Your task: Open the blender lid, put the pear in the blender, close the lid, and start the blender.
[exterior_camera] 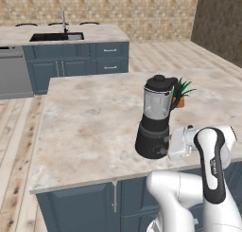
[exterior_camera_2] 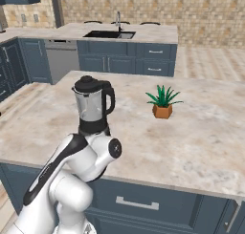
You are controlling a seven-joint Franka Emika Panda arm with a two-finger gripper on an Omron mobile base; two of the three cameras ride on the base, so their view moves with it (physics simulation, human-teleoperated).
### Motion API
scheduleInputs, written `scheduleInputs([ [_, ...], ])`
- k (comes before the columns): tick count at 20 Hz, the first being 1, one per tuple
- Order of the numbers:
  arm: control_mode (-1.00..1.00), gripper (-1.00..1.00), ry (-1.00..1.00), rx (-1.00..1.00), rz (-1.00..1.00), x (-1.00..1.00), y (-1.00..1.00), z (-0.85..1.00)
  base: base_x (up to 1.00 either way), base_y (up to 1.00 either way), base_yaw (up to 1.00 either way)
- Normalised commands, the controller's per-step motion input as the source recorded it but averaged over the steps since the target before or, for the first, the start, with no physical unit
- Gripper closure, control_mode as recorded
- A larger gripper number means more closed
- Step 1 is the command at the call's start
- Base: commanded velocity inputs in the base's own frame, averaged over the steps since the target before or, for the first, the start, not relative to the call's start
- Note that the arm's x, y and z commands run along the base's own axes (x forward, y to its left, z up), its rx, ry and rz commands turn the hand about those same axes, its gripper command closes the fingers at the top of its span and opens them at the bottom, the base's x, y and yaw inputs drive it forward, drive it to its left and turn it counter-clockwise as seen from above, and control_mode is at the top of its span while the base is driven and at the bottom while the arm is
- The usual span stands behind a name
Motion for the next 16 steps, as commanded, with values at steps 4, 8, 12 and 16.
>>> scheduleInputs([
  [4,-1.0,-1.0,0.0,0.0,-0.07,0.23,0.14,-0.18,0.0,0.0,0.0],
  [8,-1.0,-1.0,0.0,0.0,-0.07,0.2,0.18,-0.27,0.0,0.0,0.0],
  [12,-1.0,-1.0,0.0,0.0,-0.04,0.09,0.22,-0.44,0.0,0.0,0.0],
  [16,-1.0,-1.0,0.0,0.0,0.0,0.0,0.31,-0.57,0.0,0.0,0.0],
])
